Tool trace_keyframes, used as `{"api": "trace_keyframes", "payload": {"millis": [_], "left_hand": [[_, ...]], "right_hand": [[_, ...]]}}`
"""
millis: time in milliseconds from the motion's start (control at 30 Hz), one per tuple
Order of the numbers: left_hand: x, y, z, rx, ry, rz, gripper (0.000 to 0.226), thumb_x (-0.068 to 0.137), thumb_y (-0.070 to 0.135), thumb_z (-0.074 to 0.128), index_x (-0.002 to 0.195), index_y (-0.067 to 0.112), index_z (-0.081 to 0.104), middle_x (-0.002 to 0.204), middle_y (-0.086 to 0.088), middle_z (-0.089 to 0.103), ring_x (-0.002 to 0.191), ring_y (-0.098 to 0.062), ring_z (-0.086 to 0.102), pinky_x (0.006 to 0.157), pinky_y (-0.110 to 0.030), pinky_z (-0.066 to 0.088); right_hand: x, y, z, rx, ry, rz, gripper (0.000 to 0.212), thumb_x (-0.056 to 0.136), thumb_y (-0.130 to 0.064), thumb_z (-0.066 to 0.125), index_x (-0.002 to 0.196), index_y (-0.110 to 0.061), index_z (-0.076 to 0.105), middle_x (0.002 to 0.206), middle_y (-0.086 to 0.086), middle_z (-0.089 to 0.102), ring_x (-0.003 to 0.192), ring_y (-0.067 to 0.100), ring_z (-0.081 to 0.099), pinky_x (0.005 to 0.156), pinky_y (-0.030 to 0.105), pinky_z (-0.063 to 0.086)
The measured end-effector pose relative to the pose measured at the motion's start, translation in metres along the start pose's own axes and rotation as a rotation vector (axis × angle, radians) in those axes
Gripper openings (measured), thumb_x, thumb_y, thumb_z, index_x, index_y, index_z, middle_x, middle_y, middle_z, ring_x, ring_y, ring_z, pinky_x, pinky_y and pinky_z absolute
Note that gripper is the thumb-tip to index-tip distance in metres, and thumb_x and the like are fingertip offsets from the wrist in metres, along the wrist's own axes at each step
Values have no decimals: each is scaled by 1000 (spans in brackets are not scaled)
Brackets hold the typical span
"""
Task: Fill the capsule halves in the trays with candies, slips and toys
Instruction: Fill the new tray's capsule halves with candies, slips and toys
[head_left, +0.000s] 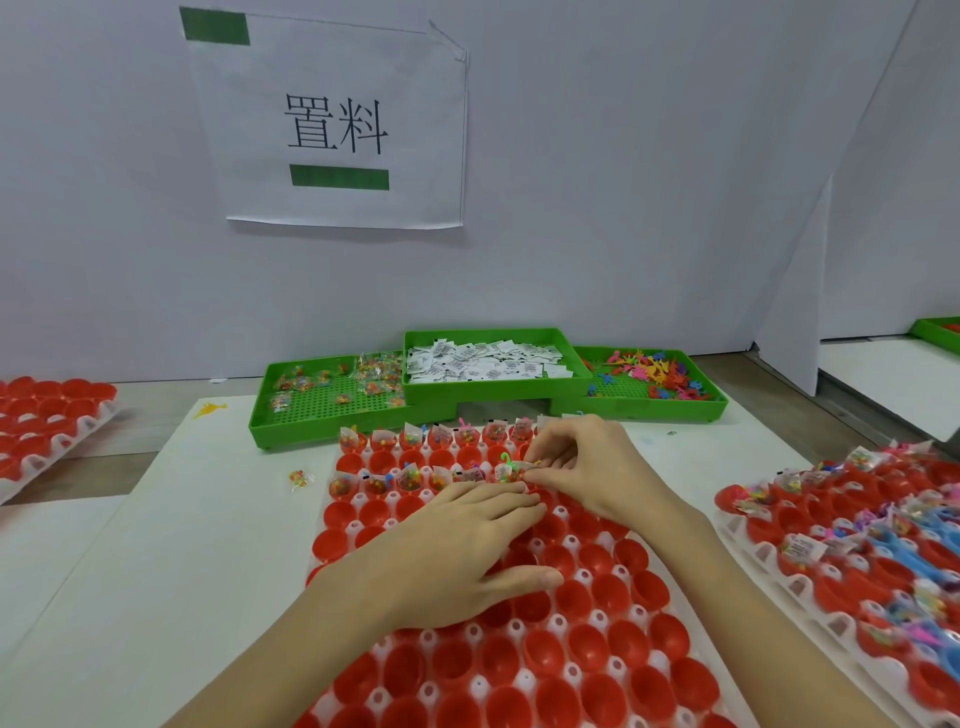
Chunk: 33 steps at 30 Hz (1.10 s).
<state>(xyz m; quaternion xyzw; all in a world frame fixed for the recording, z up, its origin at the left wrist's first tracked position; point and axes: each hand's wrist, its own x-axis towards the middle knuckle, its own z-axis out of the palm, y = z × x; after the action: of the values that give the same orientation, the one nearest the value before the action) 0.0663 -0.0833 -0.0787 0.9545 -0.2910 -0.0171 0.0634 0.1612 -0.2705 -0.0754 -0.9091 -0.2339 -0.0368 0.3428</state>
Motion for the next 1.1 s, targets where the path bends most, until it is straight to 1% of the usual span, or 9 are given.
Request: {"api": "trace_keyframes", "payload": {"millis": [167,300,467,600,800,900,1000,1033,1100], "left_hand": [[-1,-1,1,-2,-8,3,77,100,71,26,163,27,21,170,13,16,155,0,3,117,-17,-10],[0,-2,0,-11,-18,-1,78,100,72,26,163,27,20,170,14,15,155,0,3,121,-20,-7],[-1,-1,0,-24,-29,-3,77,100,71,27,163,27,21,170,14,16,155,-1,4,120,-20,-8],[-1,-1,-2,-28,-42,-7,77,100,71,27,163,27,20,170,14,15,155,-1,4,120,-20,-7],[-1,-1,-3,-31,-58,-13,77,100,70,28,163,27,20,170,13,15,155,-2,4,124,-23,-4],[-1,-1,-4,-31,-63,-14,76,101,70,29,163,26,21,170,12,16,155,-2,5,125,-25,-2],[-1,-2,-5,-26,-66,-15,76,100,70,29,163,26,22,170,12,16,155,-2,5,126,-27,-1],[-2,-2,-5,-30,-69,-16,76,100,70,28,163,27,22,170,12,16,155,-2,5,127,-27,-1],[-2,-3,-5,-37,-73,-16,77,100,70,29,163,27,22,170,12,16,155,-2,5,127,-28,0]], "right_hand": [[-1,-2,-5,-94,-15,-62,4,88,-24,79,91,-24,82,84,-11,76,79,0,68,75,11,52],[0,-2,-4,-140,15,-49,7,90,-17,77,93,-23,80,82,-8,75,77,3,68,76,19,55],[2,-4,1,-149,2,-3,12,82,-12,80,80,-23,77,74,-10,70,66,-1,62,62,9,47],[4,-4,2,-149,-1,40,11,79,-11,84,78,-21,78,75,-8,71,65,0,62,61,8,48],[0,-3,-6,-145,-56,-22,3,88,-22,80,88,-24,82,82,-12,75,76,-1,67,73,12,52],[-1,-5,-4,-163,-24,-33,7,89,-18,78,83,-22,79,82,-10,74,75,2,66,71,13,51],[-1,-7,3,-175,3,-37,21,85,-10,78,74,-26,70,82,-4,73,75,7,66,73,22,54],[-1,-8,3,-173,9,-39,22,84,-10,78,74,-27,70,82,-5,73,75,7,66,72,21,54],[-1,-5,2,-178,17,-42,14,86,-16,79,78,-26,76,79,-10,70,71,1,63,67,10,46]]}}
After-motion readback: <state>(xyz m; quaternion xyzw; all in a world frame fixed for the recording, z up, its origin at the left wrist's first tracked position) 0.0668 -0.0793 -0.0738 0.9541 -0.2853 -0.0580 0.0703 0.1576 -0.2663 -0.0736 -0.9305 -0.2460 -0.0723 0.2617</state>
